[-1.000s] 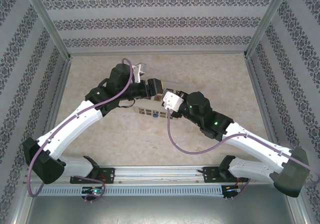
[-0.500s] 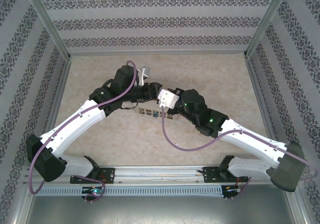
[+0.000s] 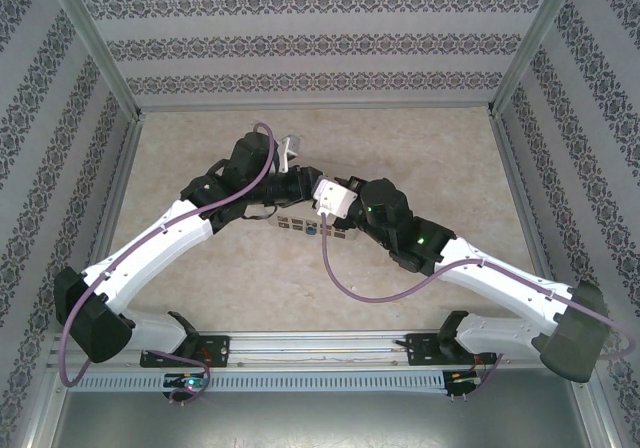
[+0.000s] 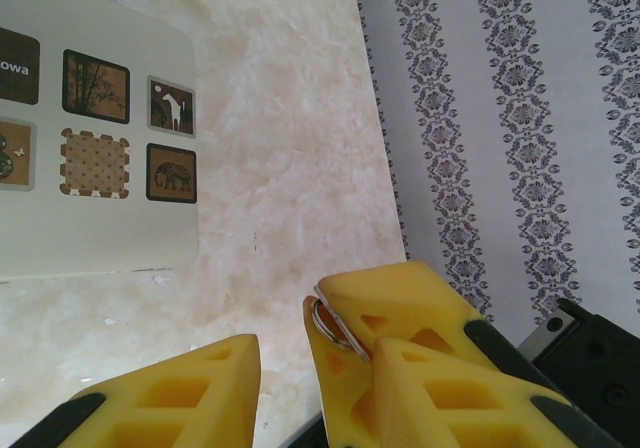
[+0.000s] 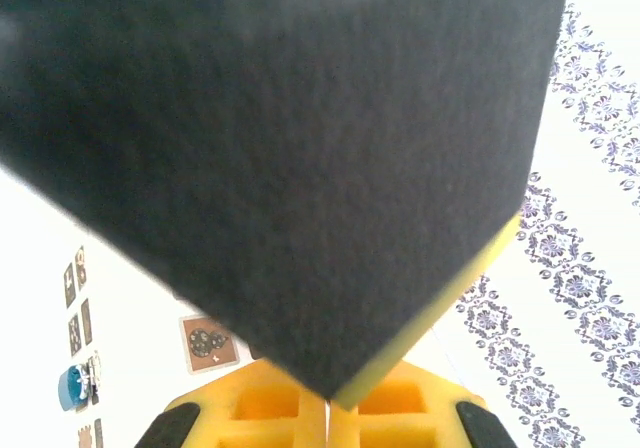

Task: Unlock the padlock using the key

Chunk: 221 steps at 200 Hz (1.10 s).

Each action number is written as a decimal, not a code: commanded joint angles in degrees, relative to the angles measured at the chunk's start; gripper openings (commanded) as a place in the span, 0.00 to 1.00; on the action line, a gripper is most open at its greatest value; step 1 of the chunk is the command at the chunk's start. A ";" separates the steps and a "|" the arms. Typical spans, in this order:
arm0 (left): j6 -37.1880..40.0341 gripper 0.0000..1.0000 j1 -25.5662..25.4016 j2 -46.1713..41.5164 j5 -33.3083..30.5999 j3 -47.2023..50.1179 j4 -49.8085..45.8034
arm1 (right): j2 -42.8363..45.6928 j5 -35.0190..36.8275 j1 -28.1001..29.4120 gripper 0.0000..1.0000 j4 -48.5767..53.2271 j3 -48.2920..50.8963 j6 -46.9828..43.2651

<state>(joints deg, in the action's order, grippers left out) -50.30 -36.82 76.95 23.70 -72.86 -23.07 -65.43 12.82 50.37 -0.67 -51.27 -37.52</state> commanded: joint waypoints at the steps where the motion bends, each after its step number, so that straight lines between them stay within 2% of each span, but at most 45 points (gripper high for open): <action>1: -1.36 0.35 -1.06 0.31 -0.65 0.47 3.27 | 0.21 0.25 0.51 0.00 -1.16 -0.96 -0.18; 64: -3.58 0.36 -0.98 -1.07 -3.52 1.93 6.28 | 0.91 0.71 0.52 0.00 -1.07 -0.07 0.08; 173: -4.80 0.35 -0.98 -0.60 -4.63 2.20 7.87 | 0.56 0.45 0.52 0.00 -1.26 0.11 0.83; 221: -4.80 0.29 -1.00 -0.22 -3.99 2.20 7.86 | 1.09 0.53 0.61 0.00 -1.18 0.11 1.39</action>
<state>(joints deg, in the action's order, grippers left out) -54.52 -36.82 76.97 20.03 -71.35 -17.41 -65.41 12.82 50.41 -0.67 -51.24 -37.45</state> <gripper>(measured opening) 0.306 0.049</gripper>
